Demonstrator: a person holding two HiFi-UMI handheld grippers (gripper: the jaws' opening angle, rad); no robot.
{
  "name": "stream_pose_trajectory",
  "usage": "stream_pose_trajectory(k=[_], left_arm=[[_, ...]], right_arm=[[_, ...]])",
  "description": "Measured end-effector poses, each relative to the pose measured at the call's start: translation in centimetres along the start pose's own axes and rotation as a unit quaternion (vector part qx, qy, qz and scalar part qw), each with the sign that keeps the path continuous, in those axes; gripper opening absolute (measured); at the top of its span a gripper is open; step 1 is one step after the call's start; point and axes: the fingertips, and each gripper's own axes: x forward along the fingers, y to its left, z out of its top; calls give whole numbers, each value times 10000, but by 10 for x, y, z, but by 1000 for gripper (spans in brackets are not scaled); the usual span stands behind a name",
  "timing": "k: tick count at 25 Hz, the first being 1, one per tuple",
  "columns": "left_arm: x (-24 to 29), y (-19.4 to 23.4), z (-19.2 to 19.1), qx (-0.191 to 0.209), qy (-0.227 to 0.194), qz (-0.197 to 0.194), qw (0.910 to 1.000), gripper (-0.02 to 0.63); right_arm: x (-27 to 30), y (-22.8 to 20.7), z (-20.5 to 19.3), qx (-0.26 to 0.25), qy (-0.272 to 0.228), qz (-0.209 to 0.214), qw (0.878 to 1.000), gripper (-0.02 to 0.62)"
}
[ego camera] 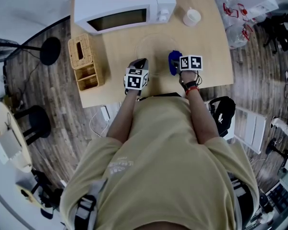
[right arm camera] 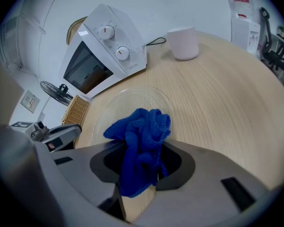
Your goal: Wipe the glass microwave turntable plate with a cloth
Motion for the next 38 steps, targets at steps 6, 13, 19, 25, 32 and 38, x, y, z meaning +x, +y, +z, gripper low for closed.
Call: stream_pose_trajectory(k=[6, 13, 19, 25, 32, 38], left_arm=[[-6, 4, -5, -34, -8, 40, 10000, 18], [-18, 14, -14, -138, -8, 185, 9997, 18], [-34, 28, -27, -274, -41, 365, 9990, 18], [-49, 43, -39, -445, -68, 531, 9976, 18], [-59, 53, -47, -573, -136, 660, 9961, 18], [-63, 58, -47, -650, -159, 709, 9952, 18]], right_arm=[[3, 16, -3, -82, 41, 144, 9999, 153], [14, 72, -6, -400, 49, 879, 9953, 153], [29, 120, -27, -854, 417, 1395, 9856, 153], [45, 156, -44, -1222, 668, 1700, 9756, 153], [63, 168, -54, -1483, 765, 1607, 9728, 153], [63, 160, -57, -1412, 777, 1513, 9753, 152]])
